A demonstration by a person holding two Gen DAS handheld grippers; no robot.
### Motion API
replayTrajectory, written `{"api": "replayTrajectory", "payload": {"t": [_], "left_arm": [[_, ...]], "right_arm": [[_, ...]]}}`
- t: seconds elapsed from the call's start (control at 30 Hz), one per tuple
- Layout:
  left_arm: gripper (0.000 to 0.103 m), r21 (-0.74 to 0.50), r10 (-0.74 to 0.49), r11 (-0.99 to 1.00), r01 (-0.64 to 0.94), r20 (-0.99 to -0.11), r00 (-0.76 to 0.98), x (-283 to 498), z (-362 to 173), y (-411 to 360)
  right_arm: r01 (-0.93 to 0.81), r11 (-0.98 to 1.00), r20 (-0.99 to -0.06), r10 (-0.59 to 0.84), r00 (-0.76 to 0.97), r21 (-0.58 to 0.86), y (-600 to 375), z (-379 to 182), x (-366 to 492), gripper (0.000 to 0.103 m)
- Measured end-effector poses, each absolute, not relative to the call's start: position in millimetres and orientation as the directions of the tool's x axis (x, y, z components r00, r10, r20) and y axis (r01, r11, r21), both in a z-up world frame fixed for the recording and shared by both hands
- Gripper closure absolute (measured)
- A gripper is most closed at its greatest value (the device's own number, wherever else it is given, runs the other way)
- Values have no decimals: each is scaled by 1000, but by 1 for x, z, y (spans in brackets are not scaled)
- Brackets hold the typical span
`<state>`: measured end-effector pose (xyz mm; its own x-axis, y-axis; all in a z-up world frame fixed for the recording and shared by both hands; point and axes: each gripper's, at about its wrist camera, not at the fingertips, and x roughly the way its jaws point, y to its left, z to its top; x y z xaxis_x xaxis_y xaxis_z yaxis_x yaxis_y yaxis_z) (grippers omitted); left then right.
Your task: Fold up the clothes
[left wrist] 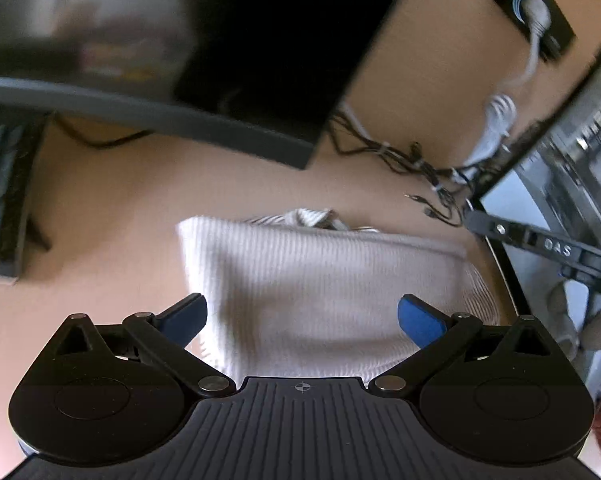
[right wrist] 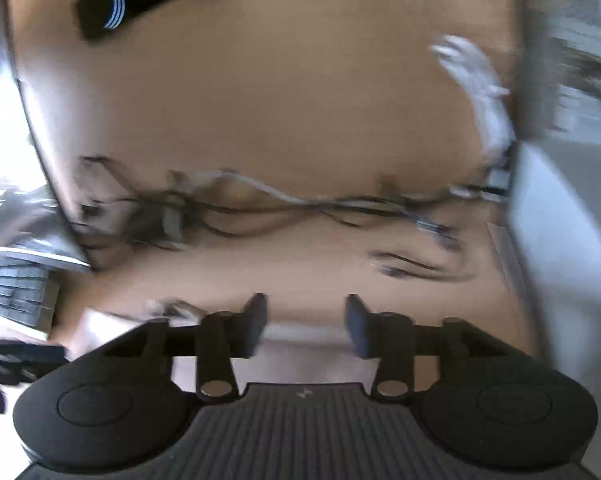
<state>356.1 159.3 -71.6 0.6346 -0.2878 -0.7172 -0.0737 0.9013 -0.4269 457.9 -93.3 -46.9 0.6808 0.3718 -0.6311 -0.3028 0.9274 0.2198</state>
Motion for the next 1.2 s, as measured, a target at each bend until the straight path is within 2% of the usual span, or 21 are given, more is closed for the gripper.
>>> {"api": "replayTrajectory", "payload": {"t": [0.07, 0.2, 0.4, 0.5, 0.6, 0.73, 0.83, 1.07, 1.2], "left_arm": [[0, -431, -285, 898, -89, -723, 629, 350, -71, 163], [0, -407, -255, 908, -103, -730, 634, 332, -65, 170], [0, -432, -208, 881, -192, -719, 664, 300, -60, 205], [0, -463, -204, 854, -238, -718, 666, 294, -63, 220], [0, -496, -225, 834, -241, -705, 673, 293, -60, 232], [0, -544, -276, 819, -184, -653, 705, 293, -45, 243], [0, -574, -321, 808, -133, -618, 717, 296, -36, 244], [0, -570, -412, 822, -10, -605, 682, 308, -30, 220], [0, -491, -434, 867, 85, -661, 613, 317, -41, 179]], "right_arm": [[-358, 906, -633, 415, 653, 224, -73, -49, 470, 57], [-386, 896, -694, 421, 585, 218, -46, -77, 493, 58], [-423, 878, -758, 428, 491, 222, -16, -110, 516, 58], [-438, 879, -757, 415, 505, 190, -18, -110, 497, 86], [-439, 887, -715, 400, 573, 144, -15, -97, 477, 99], [-466, 873, -608, 449, 655, 142, -27, -40, 430, 102], [-484, 861, -573, 479, 665, 158, -48, -10, 379, 103], [-428, 887, -729, 408, 550, 173, -52, -67, 279, 102], [-412, 890, -745, 407, 529, 195, -52, -81, 256, 103]]}}
